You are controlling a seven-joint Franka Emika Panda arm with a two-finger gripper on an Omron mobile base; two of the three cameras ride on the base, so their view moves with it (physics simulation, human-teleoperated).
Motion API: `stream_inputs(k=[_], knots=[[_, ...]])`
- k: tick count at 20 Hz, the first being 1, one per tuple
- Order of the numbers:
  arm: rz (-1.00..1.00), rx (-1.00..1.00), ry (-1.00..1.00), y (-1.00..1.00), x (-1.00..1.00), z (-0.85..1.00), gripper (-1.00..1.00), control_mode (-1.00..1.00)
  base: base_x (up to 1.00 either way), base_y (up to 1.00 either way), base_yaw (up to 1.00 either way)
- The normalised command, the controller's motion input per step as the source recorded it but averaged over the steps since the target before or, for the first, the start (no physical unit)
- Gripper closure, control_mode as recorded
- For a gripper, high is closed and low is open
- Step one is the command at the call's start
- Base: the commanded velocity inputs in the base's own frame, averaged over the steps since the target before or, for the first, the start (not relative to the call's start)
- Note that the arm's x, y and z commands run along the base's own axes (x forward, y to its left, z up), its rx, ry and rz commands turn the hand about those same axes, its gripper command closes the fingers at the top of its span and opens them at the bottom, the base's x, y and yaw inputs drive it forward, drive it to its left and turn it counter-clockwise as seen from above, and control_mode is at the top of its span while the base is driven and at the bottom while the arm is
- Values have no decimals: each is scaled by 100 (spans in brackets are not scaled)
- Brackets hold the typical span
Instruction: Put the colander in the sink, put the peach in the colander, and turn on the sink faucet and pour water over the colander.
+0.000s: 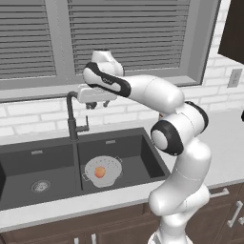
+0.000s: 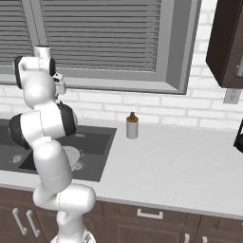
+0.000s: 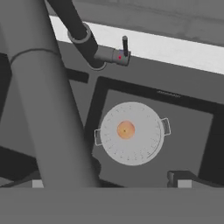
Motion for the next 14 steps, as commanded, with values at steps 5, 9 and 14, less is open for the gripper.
stream_inputs(k=[5, 9, 14], knots=[[4, 0, -2, -1, -12, 23, -100, -100, 0, 0, 0], [2, 0, -1, -5, -12, 43, -100, -100, 0, 0, 0], [2, 0, -2, -10, -33, 41, -100, -100, 0, 0, 0]])
